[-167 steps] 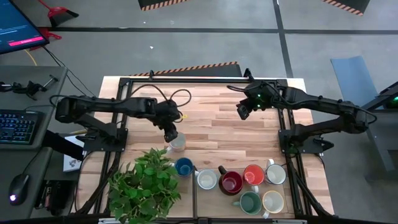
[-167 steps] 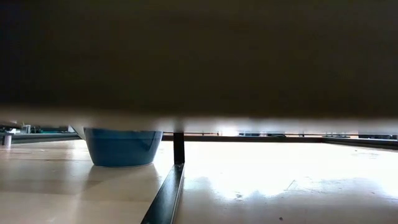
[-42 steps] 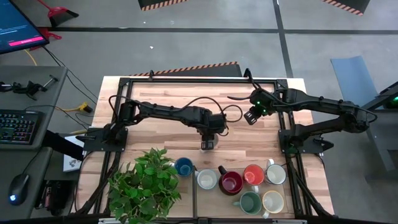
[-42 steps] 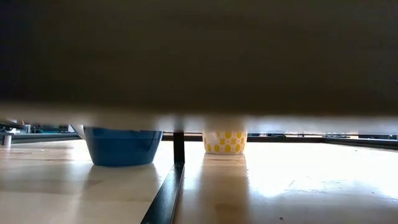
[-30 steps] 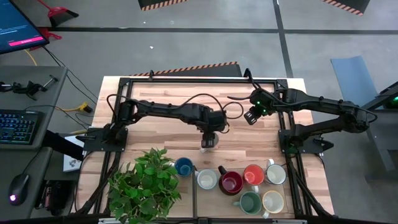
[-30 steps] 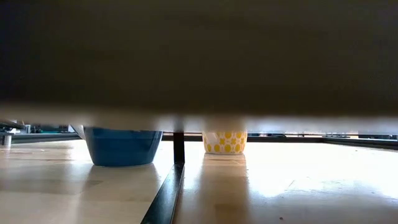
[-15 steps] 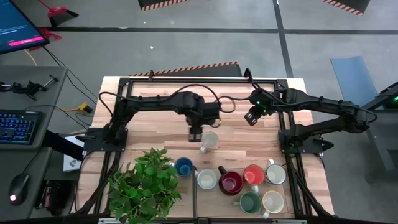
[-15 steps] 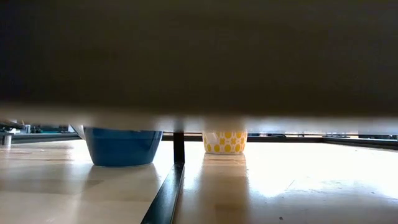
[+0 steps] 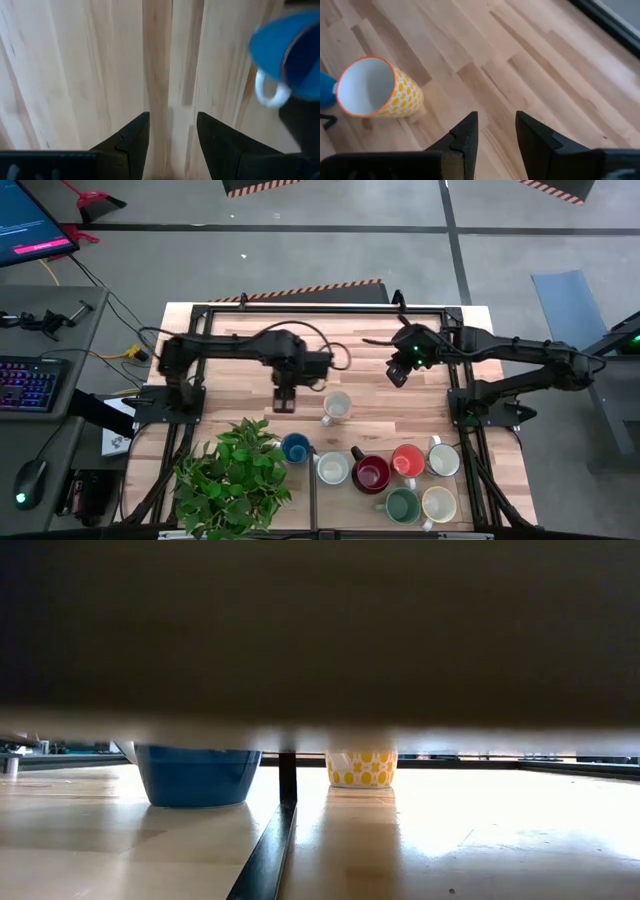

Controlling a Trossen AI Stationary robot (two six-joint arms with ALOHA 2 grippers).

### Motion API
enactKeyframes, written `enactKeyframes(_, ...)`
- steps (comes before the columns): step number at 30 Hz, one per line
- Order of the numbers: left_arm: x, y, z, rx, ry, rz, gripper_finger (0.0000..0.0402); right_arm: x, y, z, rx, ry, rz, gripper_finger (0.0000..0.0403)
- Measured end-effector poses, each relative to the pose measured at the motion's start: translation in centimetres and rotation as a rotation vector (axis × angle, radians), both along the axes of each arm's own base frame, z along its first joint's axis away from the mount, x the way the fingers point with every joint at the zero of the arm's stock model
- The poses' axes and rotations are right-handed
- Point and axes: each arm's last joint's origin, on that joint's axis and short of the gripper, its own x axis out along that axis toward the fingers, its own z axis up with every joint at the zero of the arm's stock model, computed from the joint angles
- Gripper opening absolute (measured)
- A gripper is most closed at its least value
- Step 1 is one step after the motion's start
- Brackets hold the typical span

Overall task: Place coffee mugs
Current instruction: Put the yellow patterned mug on the shelf

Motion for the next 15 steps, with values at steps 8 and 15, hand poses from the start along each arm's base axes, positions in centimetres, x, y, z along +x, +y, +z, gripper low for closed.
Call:
enactKeyframes(8,-6.6,0.0,-0.9,0.009,-0.025,0.183,0.0154,1.4,0.9,0.5,-0.056,-0.107,-0.023,0.011)
enactKeyframes(15,-10.6,0.0,-1.4,0.055,-0.201,0.32,0.0154,4.1,0.8,0.1,-0.042,-0.204,0.061,0.011)
